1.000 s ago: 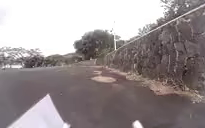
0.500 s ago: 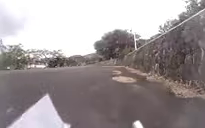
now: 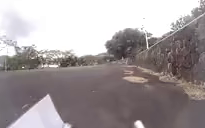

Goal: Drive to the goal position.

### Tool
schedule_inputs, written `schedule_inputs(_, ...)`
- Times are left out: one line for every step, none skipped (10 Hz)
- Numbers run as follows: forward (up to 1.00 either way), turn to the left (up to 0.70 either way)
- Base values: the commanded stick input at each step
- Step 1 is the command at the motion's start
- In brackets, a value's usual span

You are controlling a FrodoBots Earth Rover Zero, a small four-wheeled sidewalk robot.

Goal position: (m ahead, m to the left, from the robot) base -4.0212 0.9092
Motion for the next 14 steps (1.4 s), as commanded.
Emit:
schedule_inputs(0.00, 1.00)
schedule_inputs(0.00, 1.00)
schedule_inputs(0.00, 1.00)
schedule_inputs(0.00, 1.00)
schedule_inputs(0.00, 1.00)
schedule_inputs(0.00, 1.00)
schedule_inputs(0.00, 1.00)
schedule_inputs(0.00, 1.00)
schedule_inputs(0.00, 1.00)
schedule_inputs(0.00, 1.00)
schedule_inputs(0.00, 1.00)
schedule_inputs(0.00, 1.00)
schedule_inputs(0.00, 1.00)
schedule_inputs(0.00, 1.00)
